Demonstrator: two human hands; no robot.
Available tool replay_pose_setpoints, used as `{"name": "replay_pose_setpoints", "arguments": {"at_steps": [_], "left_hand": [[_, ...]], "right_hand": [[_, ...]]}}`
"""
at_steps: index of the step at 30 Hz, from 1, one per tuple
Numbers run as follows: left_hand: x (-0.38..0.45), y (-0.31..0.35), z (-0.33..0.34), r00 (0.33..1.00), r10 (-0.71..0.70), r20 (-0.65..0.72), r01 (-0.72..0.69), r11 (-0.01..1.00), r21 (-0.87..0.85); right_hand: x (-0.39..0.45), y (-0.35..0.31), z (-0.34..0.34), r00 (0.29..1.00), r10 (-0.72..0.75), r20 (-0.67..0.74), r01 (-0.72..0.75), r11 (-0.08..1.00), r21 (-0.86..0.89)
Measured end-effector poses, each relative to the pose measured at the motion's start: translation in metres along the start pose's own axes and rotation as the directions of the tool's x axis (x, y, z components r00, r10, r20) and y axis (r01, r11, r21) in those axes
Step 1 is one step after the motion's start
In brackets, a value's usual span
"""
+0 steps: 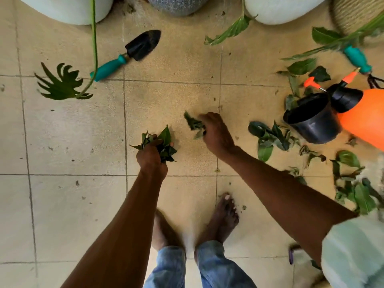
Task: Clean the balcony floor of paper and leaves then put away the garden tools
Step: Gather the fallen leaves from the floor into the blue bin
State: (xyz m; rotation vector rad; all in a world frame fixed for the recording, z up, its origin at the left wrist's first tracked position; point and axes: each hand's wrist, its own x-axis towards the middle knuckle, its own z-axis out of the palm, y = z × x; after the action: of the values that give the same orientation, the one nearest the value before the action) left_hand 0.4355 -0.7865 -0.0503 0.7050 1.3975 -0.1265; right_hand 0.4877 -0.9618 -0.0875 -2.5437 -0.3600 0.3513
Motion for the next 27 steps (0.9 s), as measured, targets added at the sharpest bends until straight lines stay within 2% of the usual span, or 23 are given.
{"name": "replay_pose_setpoints", "arguments": {"at_steps": [6, 9, 10, 11, 12, 13, 14, 16, 18, 19, 22, 24, 27], "left_hand": [[-0.01, 0.0, -0.041, 1.0, -0.004, -0.021, 0.004, 1.0, 0.012], [-0.016, 0.005, -0.055, 1.0, -0.013, 0.002, 0.013, 1.0, 0.019], [-0.022, 0.008, -0.06, 1.0, -0.016, 0.013, 0.015, 1.0, 0.022], [-0.029, 0.012, -0.065, 1.0, -0.02, 0.023, 0.019, 1.0, 0.025], [-0.037, 0.015, -0.068, 0.999, -0.026, 0.028, 0.025, 1.0, 0.019], [-0.052, 0.02, -0.072, 0.999, -0.036, 0.027, 0.036, 0.999, 0.004], [-0.067, 0.026, -0.075, 0.999, -0.045, 0.027, 0.046, 0.999, -0.015], [-0.109, 0.039, -0.081, 0.998, -0.065, 0.017, 0.066, 0.996, -0.054], [-0.161, 0.054, -0.082, 0.997, -0.078, 0.01, 0.078, 0.993, -0.09], [-0.189, 0.063, -0.082, 0.997, -0.078, 0.006, 0.078, 0.991, -0.108], [-0.283, 0.099, -0.085, 0.998, -0.049, 0.049, 0.058, 0.979, -0.197], [-0.353, 0.13, -0.09, 0.998, -0.017, 0.061, 0.03, 0.978, -0.207], [-0.448, 0.169, -0.094, 0.996, 0.043, 0.072, -0.029, 0.982, -0.186]], "right_hand": [[-0.015, -0.026, 0.036, 0.964, -0.124, 0.233, 0.185, 0.947, -0.262], [-0.027, -0.021, 0.035, 0.954, -0.191, 0.231, 0.263, 0.902, -0.341], [-0.034, -0.026, 0.031, 0.964, -0.132, 0.229, 0.194, 0.942, -0.275], [-0.042, -0.032, 0.026, 0.98, -0.02, 0.2, 0.056, 0.982, -0.178], [-0.049, -0.043, 0.017, 0.971, 0.165, 0.176, -0.157, 0.986, -0.056], [-0.059, -0.059, 0.003, 0.922, 0.354, 0.159, -0.37, 0.926, 0.08], [-0.066, -0.074, -0.012, 0.841, 0.515, 0.168, -0.541, 0.815, 0.207], [-0.088, -0.111, -0.045, 0.694, 0.681, 0.234, -0.705, 0.575, 0.415], [-0.106, -0.156, -0.086, 0.613, 0.719, 0.328, -0.746, 0.391, 0.539], [-0.114, -0.179, -0.107, 0.588, 0.725, 0.359, -0.756, 0.336, 0.562], [-0.13, -0.26, -0.187, 0.56, 0.743, 0.368, -0.737, 0.244, 0.63], [-0.135, -0.321, -0.249, 0.569, 0.747, 0.345, -0.71, 0.233, 0.665], [-0.14, -0.41, -0.33, 0.655, 0.677, 0.335, -0.647, 0.274, 0.712]]}}
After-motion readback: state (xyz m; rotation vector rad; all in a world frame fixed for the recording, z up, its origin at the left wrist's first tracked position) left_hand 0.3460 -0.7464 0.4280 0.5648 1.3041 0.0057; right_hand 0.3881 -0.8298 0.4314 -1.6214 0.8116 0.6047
